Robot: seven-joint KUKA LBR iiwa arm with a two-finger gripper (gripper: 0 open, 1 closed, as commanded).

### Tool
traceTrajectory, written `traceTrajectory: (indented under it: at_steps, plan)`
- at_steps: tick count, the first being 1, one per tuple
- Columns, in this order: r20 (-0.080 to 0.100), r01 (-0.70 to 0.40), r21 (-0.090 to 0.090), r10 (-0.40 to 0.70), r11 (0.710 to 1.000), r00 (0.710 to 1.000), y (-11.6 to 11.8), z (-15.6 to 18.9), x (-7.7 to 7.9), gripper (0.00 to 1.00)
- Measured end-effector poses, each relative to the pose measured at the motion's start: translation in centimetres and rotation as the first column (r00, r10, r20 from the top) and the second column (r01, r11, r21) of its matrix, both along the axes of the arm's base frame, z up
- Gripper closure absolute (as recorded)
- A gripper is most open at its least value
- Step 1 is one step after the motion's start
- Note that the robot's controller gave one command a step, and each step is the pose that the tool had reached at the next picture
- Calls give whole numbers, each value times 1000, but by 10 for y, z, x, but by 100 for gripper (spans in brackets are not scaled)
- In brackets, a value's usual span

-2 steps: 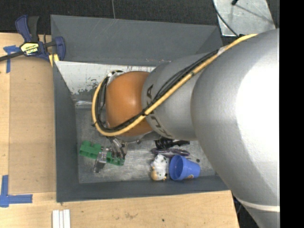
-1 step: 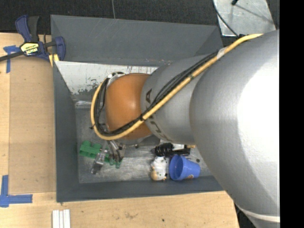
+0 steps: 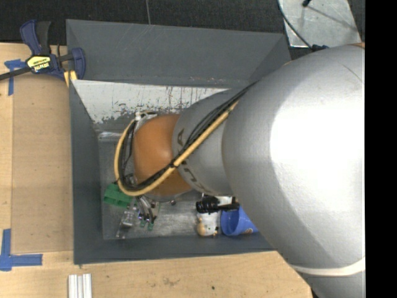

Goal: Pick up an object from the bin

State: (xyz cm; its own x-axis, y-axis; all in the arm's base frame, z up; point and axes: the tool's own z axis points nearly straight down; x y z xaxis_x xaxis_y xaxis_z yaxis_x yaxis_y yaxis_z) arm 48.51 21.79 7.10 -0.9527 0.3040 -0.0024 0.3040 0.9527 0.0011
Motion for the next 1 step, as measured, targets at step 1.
traceTrajectory:
  at_steps: [1]
  plan:
    - [16, 52, 5, -52, 999, 999, 2, 4, 4, 100]
